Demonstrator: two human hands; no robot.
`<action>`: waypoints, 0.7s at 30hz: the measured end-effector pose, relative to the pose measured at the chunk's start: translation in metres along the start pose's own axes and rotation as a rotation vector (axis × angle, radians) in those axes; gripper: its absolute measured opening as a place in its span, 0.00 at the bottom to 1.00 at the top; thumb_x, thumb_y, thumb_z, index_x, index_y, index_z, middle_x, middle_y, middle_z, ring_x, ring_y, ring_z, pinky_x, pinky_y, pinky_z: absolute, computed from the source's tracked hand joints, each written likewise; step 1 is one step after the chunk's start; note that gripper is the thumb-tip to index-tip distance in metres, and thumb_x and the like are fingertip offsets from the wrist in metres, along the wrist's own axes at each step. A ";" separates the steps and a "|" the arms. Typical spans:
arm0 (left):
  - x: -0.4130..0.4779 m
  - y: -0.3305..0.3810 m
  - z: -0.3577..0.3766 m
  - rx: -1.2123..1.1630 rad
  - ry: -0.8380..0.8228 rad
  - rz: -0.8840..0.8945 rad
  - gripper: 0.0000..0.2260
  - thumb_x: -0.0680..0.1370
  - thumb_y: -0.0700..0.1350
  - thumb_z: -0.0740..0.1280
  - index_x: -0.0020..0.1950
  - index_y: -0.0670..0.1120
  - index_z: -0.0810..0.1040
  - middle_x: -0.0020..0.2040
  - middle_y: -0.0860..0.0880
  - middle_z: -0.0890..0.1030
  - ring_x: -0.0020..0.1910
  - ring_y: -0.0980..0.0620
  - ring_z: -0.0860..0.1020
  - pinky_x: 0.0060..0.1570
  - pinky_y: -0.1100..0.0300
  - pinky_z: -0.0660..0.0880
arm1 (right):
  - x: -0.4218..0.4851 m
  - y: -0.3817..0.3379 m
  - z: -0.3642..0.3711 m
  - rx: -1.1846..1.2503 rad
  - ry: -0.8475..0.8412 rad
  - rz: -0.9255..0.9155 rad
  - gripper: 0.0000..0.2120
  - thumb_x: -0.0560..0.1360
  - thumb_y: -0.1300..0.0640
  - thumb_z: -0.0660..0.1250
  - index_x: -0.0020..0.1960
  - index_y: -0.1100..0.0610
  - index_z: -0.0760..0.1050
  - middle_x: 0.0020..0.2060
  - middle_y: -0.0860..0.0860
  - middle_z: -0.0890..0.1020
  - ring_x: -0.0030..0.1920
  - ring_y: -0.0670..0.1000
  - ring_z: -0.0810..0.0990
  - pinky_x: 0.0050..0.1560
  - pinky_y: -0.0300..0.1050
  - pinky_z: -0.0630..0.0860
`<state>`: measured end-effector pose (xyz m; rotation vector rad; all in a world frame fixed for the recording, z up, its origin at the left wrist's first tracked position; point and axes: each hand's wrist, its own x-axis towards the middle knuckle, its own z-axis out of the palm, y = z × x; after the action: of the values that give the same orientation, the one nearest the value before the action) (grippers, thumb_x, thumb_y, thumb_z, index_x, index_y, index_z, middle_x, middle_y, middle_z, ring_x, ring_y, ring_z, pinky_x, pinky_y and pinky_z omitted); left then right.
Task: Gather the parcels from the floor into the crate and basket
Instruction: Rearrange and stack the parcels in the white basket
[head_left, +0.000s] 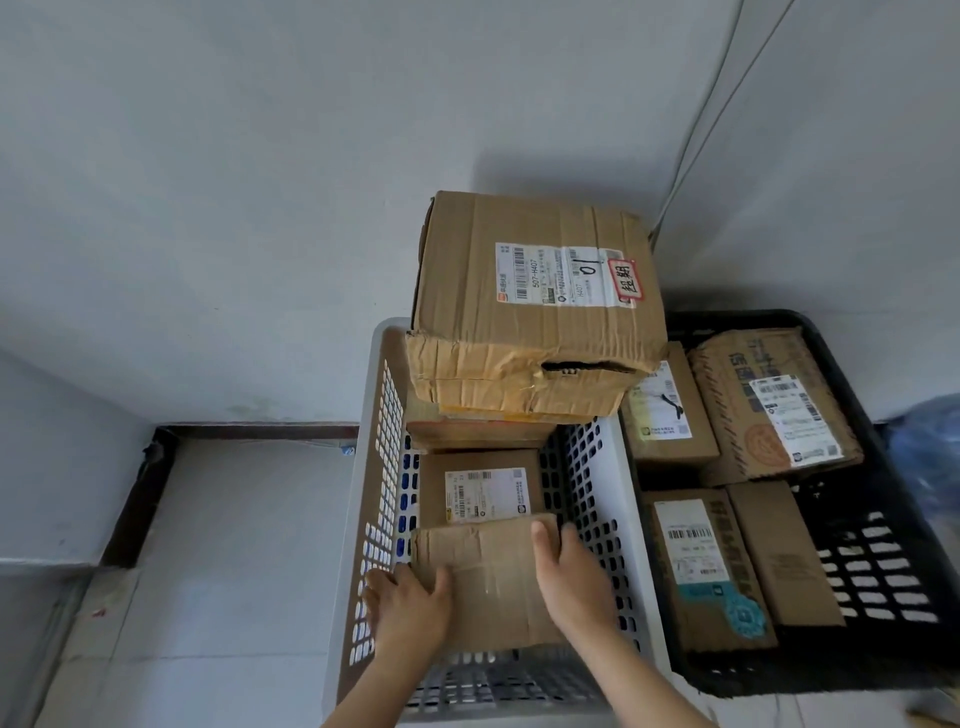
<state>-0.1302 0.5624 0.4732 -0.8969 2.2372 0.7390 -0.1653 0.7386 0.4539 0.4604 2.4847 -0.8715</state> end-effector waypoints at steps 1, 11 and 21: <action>0.001 -0.006 0.005 0.050 -0.029 0.076 0.22 0.83 0.54 0.53 0.74 0.45 0.59 0.69 0.37 0.65 0.68 0.37 0.64 0.68 0.46 0.67 | 0.000 -0.001 -0.008 -0.018 0.027 -0.027 0.22 0.80 0.35 0.50 0.51 0.52 0.70 0.35 0.48 0.79 0.33 0.48 0.79 0.34 0.48 0.76; 0.009 -0.019 0.016 -0.147 -0.136 0.028 0.18 0.80 0.52 0.60 0.63 0.40 0.67 0.54 0.45 0.76 0.49 0.49 0.77 0.47 0.56 0.75 | 0.011 0.009 0.007 -0.165 -0.147 0.037 0.22 0.84 0.48 0.53 0.73 0.60 0.63 0.69 0.58 0.65 0.65 0.56 0.73 0.61 0.46 0.74; 0.018 -0.031 0.024 -0.050 -0.309 0.175 0.34 0.74 0.38 0.67 0.76 0.46 0.54 0.72 0.44 0.60 0.67 0.44 0.68 0.68 0.48 0.70 | -0.013 0.050 0.030 -0.011 -0.542 0.141 0.36 0.82 0.61 0.58 0.80 0.47 0.39 0.79 0.52 0.44 0.78 0.55 0.56 0.74 0.49 0.59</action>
<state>-0.1101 0.5527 0.4362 -0.5690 2.0443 0.9474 -0.1226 0.7548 0.4153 0.3358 1.9375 -0.7987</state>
